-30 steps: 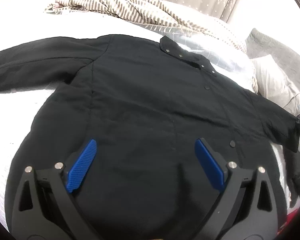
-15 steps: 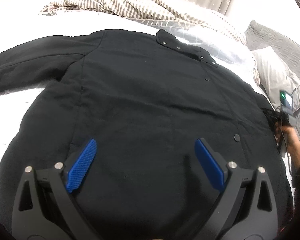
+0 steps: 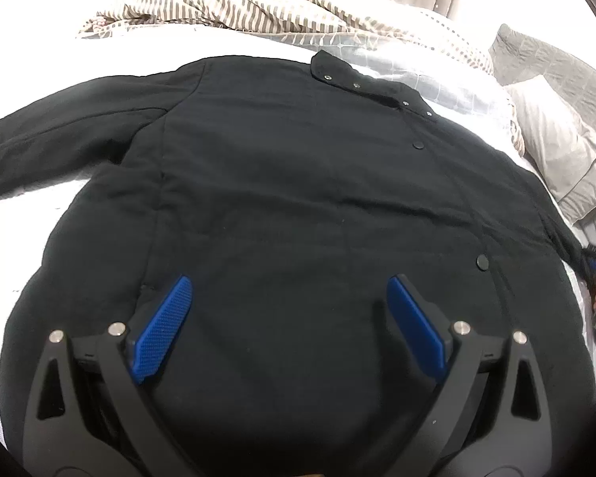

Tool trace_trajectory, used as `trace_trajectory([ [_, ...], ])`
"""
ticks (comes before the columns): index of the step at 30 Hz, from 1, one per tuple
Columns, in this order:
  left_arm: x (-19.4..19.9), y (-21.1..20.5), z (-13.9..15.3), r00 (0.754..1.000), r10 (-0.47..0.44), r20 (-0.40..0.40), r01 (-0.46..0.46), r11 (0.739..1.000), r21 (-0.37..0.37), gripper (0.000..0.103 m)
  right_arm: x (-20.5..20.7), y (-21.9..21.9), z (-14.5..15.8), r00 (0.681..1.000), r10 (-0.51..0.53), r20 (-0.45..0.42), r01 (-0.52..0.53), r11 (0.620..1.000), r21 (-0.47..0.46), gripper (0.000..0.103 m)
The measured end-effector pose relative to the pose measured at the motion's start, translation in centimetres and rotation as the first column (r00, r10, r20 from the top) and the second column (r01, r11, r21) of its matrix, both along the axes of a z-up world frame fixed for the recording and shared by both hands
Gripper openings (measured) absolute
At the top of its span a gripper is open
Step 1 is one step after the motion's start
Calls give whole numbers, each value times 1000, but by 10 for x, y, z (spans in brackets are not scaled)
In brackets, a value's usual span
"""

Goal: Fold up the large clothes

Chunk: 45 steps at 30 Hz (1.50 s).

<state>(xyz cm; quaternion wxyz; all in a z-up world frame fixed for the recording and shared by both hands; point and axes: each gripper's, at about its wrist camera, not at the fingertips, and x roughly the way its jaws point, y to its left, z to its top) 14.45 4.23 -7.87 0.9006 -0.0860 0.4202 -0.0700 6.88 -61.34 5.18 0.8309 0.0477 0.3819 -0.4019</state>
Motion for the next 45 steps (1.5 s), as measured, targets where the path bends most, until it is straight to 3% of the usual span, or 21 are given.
trace_trajectory([
  [3,0,1,0,1000,0,-2,0,1000,-2,98,13,46,-8,987,158,27,-159,986,57,70],
  [5,0,1,-1,1000,-2,-5,2,1000,-4,98,23,58,-23,978,207,-23,-204,976,80,70],
  [7,1,1,-2,1000,-6,-11,6,1000,0,98,26,52,-37,979,180,-96,-174,983,65,73],
  [8,0,0,-2,1000,-9,-11,9,1000,2,98,22,47,-40,983,139,-116,-134,990,49,82],
  [11,-1,0,-1,999,-27,-17,27,1000,12,98,4,29,-29,987,-79,-139,81,997,12,84],
  [12,-2,0,-1,999,-33,-17,34,999,13,98,-2,30,-24,986,-103,-131,108,994,30,84],
  [14,-2,1,1,999,-43,-26,43,999,13,98,-14,38,-10,990,-98,-97,106,991,80,84],
  [20,-11,8,12,997,-57,-52,60,996,61,98,-39,120,12,999,36,-6,-35,989,142,85],
  [29,-22,58,24,993,53,-103,-57,998,-38,98,-36,207,-7,981,189,44,-194,931,311,86],
  [31,-21,72,26,991,84,-102,-86,996,-19,98,-29,225,-9,966,258,17,-251,919,304,86],
  [35,-13,101,34,983,157,-96,-157,988,9,98,-19,251,-10,954,300,4,-291,921,259,86],
  [40,-4,141,38,963,249,-102,-247,968,34,98,-5,278,-19,935,356,-12,-338,897,284,86],
  [45,4,191,32,930,353,-104,-356,934,-11,98,5,314,-27,900,433,-52,-409,880,242,86],
])
